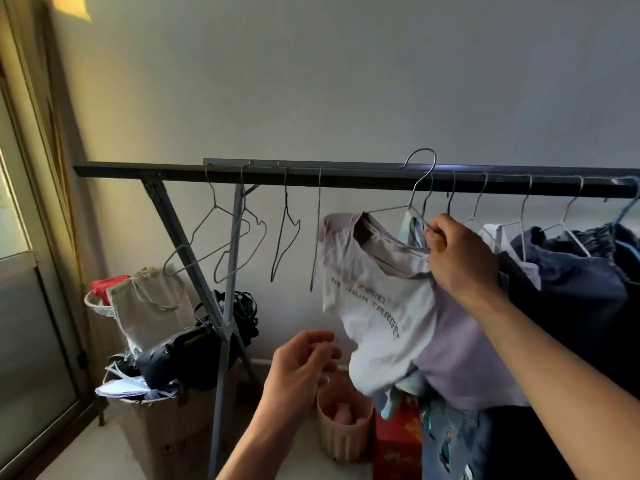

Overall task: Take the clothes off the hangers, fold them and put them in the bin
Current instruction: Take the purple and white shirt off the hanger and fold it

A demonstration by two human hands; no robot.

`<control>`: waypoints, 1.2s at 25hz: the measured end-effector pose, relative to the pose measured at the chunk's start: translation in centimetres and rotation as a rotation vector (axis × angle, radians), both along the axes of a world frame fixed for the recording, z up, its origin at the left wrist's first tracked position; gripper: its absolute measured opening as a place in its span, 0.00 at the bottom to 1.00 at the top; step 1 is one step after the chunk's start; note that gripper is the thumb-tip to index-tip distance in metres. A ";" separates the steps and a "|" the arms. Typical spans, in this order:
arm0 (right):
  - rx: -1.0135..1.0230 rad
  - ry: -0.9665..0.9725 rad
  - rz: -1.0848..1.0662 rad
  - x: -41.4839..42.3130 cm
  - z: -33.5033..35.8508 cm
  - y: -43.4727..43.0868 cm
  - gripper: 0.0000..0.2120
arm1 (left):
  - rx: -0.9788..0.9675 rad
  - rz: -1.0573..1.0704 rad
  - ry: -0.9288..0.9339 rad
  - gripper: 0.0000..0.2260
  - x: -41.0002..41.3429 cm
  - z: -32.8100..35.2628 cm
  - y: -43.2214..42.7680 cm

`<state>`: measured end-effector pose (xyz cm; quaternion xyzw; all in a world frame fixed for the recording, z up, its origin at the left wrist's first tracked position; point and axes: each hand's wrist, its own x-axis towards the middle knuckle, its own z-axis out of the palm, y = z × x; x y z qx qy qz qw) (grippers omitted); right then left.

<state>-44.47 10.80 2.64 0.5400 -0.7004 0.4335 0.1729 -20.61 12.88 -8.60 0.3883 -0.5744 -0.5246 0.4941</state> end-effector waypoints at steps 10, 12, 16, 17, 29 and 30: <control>0.029 -0.017 0.305 -2.1 -0.8 9.6 0.05 | -0.688 0.343 -0.252 0.11 -2.6 3.0 -1.0; 0.038 -0.046 0.370 -1.5 -1.2 10.4 0.05 | -0.734 0.406 -0.384 0.13 -2.1 3.5 -1.1; 0.065 -0.053 0.427 -0.9 -1.8 10.9 0.04 | -0.699 0.227 -0.369 0.05 -0.3 4.3 -1.0; 0.075 -0.044 0.429 -0.8 -2.0 10.8 0.04 | -0.696 0.189 -0.401 0.04 0.3 4.5 -0.7; 0.086 -0.168 0.718 5.3 -3.4 9.3 0.05 | -0.906 0.396 -0.585 0.07 1.1 8.0 3.3; 0.083 -0.195 0.728 5.6 -3.4 9.3 0.03 | -0.949 0.442 -0.649 0.09 1.7 7.9 3.2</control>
